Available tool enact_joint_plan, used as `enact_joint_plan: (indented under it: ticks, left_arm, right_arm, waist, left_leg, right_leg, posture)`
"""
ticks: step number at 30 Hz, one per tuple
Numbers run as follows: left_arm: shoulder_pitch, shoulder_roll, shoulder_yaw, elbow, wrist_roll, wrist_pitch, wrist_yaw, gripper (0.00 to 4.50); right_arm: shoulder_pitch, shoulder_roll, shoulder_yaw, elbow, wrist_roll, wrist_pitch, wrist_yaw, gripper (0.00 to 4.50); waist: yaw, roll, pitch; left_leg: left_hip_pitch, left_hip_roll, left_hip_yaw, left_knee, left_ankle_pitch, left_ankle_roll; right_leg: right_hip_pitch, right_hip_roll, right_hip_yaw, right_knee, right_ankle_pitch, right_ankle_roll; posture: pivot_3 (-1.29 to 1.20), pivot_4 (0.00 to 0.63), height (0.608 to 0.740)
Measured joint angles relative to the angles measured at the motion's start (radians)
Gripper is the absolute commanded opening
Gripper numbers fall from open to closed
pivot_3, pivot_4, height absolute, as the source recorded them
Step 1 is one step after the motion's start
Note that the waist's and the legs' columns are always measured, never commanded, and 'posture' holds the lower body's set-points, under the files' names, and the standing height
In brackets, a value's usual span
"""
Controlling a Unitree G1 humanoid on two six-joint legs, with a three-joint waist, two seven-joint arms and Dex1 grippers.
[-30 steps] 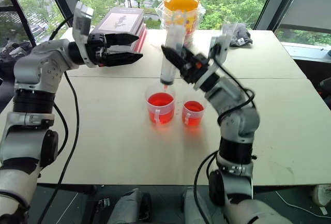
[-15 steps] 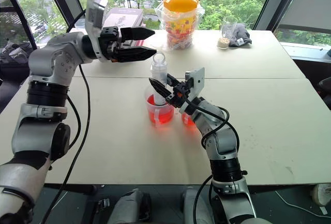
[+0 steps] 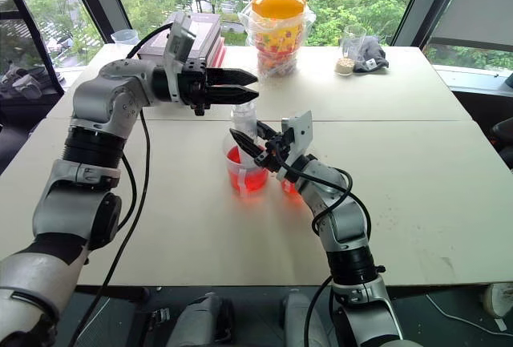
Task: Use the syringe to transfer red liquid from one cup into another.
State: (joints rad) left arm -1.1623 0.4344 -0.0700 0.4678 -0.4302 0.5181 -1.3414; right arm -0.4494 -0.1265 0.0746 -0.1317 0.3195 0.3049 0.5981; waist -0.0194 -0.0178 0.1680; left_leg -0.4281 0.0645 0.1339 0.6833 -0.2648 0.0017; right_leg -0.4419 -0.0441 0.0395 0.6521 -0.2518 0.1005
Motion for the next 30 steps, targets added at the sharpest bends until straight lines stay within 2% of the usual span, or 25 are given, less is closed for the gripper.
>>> enact_joint_plan:
  ticks: [1, 2, 13, 30]
  left_arm:
    - [0.002, 0.000, 0.000, 0.000, 0.005, 0.000, -0.004, 0.06]
    - [0.004, 0.000, 0.000, -0.002, 0.005, 0.001, -0.008, 0.02]
    - [0.015, -0.004, 0.004, -0.012, 0.007, 0.002, 0.009, 0.02]
    - [-0.070, -0.016, 0.005, 0.121, 0.006, -0.012, 0.019, 0.02]
  right_arm:
    - [0.000, -0.003, 0.001, 0.000, -0.002, -0.002, -0.001, 1.39]
    - [0.000, -0.005, 0.003, 0.001, -0.002, -0.002, -0.001, 1.39]
    - [0.000, -0.024, 0.016, 0.002, -0.002, -0.006, -0.003, 1.39]
    - [-0.019, -0.056, 0.005, 0.010, 0.032, 0.043, 0.011, 1.39]
  waist:
    - [0.000, 0.000, 0.000]
    - [-0.001, 0.000, 0.000]
    - [0.001, 0.000, 0.000]
    - [0.000, 0.000, 0.000]
  left_leg:
    - [0.000, 0.000, 0.000, 0.000, 0.000, 0.000]
    - [0.000, 0.000, 0.000, 0.000, 0.000, 0.000]
    - [0.000, 0.000, 0.000, 0.000, 0.000, 0.000]
    - [0.000, 0.000, 0.000, 0.000, 0.000, 0.000]
  right_leg:
    - [0.000, 0.000, 0.000, 0.000, 0.000, 0.000]
    - [0.000, 0.000, 0.000, 0.000, 0.000, 0.000]
    - [0.000, 0.000, 0.000, 0.000, 0.000, 0.000]
    - [0.000, 0.000, 0.000, 0.000, 0.000, 0.000]
  posture:
    - [0.00, 0.150, 0.740]
    - [0.00, 0.150, 0.740]
    - [0.00, 0.150, 0.740]
    - [0.00, 0.150, 0.740]
